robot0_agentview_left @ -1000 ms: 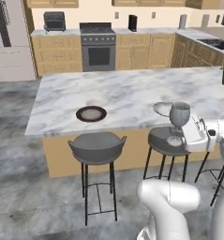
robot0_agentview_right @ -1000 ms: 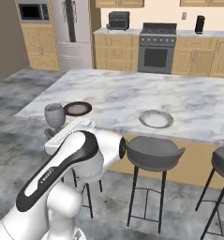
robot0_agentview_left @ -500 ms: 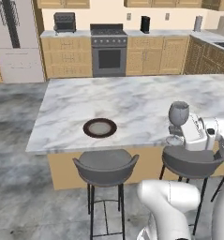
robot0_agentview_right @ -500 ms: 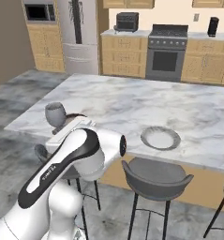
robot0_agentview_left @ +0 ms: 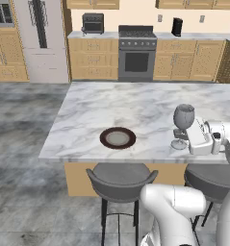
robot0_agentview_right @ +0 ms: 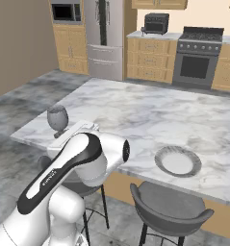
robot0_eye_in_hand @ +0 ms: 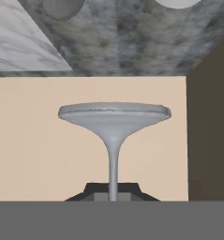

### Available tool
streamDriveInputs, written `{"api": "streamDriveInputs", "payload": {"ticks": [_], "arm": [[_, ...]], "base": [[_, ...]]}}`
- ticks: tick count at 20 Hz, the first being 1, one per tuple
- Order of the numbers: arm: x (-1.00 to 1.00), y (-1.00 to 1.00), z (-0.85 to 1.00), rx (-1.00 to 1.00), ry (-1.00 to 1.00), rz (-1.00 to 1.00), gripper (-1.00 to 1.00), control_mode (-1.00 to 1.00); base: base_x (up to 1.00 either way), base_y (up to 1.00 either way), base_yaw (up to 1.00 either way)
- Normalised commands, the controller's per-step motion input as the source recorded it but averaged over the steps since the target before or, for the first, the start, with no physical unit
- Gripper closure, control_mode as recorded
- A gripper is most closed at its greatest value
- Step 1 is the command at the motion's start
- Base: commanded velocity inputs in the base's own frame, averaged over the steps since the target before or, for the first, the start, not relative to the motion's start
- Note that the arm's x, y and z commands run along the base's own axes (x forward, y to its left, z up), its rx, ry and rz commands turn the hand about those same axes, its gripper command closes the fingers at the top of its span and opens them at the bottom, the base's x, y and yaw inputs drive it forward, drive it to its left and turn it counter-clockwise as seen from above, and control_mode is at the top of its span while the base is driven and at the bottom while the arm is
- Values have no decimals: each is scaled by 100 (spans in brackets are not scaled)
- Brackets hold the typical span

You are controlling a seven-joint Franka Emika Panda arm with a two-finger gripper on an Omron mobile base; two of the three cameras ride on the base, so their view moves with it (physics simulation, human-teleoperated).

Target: Retrieve the wine glasses from the counter and place one next to each plate.

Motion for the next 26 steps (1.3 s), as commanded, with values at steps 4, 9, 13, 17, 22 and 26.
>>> {"api": "streamDriveInputs", "payload": {"ticks": [4,9,13,17,22,26], "arm": [[0,0,0,0,0,0,100,100],[0,0,0,0,0,0,100,100],[0,0,0,0,0,0,100,100],[0,0,0,0,0,0,100,100],[55,-18,0,0,1,3,100,-100],[55,-18,-3,0,0,4,100,-100]], "base": [[21,-21,34],[21,-23,20],[44,-1,1],[58,-11,0],[13,-3,0],[0,0,0]]}}
